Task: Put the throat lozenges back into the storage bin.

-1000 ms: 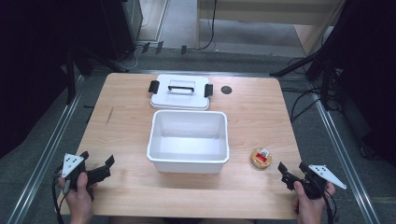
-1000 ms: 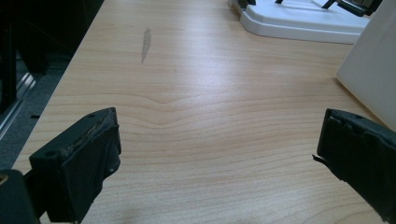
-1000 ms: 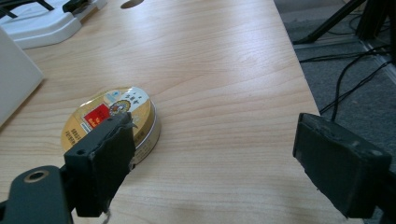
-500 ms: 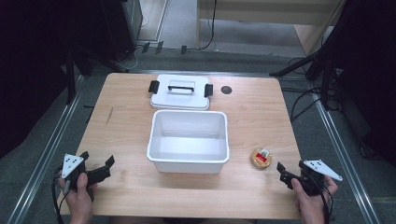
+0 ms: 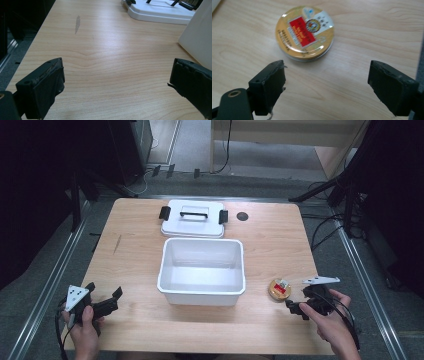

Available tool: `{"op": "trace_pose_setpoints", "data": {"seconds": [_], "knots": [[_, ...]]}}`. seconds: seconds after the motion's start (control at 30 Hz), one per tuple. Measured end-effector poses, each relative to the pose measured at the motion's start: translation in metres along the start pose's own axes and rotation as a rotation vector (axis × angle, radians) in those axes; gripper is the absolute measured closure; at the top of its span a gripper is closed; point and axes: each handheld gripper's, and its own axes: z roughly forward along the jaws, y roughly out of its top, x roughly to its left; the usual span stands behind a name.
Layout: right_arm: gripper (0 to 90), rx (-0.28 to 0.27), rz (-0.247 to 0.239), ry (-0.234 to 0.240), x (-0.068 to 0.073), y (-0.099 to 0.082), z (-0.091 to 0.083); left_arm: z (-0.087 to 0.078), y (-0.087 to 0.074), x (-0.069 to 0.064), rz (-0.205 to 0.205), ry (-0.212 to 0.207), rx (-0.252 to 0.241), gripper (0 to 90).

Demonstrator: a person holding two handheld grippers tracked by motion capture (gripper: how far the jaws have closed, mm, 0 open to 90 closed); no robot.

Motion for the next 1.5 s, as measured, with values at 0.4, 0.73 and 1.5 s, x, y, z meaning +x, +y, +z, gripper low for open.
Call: {"op": "trace_pose_setpoints", "data": {"seconds": [0.4,0.73,1.5], "knots": [[11.2,0.323,-0.068,-0.001,0.018,0.046,0.016,0.0,0.0,0.0,-0.003,-0.001,0.001,0.0],[9.3,0.428,-0.03,-0.007,0.027,0.077,0.033,0.0,0.0,0.001,-0.007,-0.006,-0.001,0.0],[20.4,0.48,0.035,-0.033,0.027,0.084,0.062,0.0,0.0,0.001,-0.006,-0.009,-0.001,0.0]]}}
